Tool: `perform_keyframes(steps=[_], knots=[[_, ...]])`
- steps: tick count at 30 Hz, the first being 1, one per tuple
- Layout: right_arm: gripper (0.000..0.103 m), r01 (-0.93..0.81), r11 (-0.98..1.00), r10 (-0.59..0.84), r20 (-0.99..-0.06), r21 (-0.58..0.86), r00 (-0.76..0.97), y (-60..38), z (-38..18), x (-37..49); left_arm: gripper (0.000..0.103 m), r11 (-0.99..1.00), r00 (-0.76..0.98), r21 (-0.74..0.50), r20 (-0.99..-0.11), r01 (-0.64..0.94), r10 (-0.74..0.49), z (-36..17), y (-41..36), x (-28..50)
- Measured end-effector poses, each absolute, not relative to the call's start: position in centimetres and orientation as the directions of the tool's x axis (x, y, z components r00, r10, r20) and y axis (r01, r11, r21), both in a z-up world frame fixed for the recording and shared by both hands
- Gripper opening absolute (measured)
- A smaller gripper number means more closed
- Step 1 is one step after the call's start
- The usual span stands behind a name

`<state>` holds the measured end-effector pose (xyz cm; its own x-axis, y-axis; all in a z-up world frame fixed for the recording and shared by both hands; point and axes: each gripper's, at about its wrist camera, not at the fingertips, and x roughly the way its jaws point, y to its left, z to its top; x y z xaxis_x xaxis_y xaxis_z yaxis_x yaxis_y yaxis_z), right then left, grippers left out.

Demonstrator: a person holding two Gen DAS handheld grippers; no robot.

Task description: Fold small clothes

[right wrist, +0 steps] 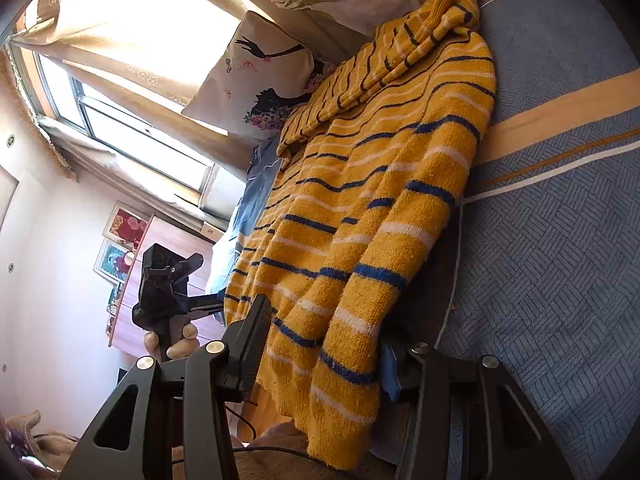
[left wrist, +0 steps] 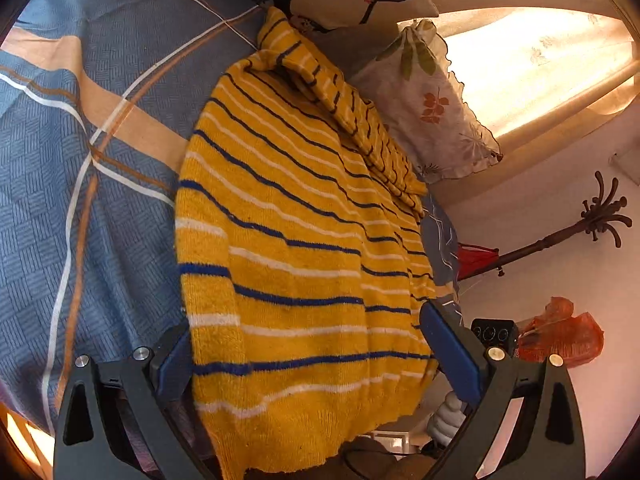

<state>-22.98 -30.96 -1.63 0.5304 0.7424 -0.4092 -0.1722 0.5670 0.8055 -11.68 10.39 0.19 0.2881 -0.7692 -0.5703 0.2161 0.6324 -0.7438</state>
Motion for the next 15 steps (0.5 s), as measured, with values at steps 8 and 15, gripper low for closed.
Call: perform_keyframes(steps=[8,15], knots=[[0.052,-0.197,0.565,0.754,-0.404,0.801,0.519,-30.7,-1.6,-23.2,0.101,0.660,0.292,-0.681,-0.592,0.318,-0.751,0.1,8.4,-15.9],[0.052,-0.201,0.682,0.681,-0.510,0.703,0.526,-28.2,-1.0,-24.2,0.093,0.711,0.347,-0.625,-0.620,0.323,-0.703,-0.1,7.2,-17.3]])
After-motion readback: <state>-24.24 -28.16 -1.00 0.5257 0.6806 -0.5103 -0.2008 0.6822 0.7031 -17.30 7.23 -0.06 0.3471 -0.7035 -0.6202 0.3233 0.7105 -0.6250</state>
